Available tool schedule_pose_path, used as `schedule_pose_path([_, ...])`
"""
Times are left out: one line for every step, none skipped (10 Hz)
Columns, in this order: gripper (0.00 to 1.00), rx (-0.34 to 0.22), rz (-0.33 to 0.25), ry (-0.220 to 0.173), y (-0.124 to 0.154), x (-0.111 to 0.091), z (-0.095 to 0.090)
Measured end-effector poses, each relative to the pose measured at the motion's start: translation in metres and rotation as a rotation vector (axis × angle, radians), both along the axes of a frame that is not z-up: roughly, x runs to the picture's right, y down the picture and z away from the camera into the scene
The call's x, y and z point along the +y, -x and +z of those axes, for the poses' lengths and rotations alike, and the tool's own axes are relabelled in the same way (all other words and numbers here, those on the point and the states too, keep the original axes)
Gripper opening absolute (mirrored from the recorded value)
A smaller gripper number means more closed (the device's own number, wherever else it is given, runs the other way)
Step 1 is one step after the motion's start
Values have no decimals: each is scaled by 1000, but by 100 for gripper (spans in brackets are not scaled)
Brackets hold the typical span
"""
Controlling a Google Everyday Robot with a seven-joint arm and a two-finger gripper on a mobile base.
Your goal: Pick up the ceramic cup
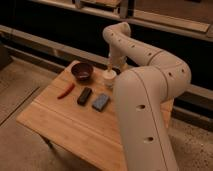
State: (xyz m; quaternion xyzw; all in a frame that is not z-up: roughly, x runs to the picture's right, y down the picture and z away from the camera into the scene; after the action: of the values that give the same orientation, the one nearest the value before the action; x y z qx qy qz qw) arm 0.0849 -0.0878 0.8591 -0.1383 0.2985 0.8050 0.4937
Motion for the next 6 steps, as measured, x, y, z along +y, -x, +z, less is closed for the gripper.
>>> schedule_pose_path([65, 3, 9, 14, -2, 5, 6])
schedule_pose_path([65, 4, 14, 26, -3, 9, 10])
schedule_pose_path([60, -8, 10, 50, -2, 16, 18])
schedule_pose_path([51, -27, 10, 62, 1, 20, 22])
schedule_pose_path([43, -43, 12, 68, 4, 22, 26])
schedule_pose_path([30, -65, 15, 73, 8, 24, 32])
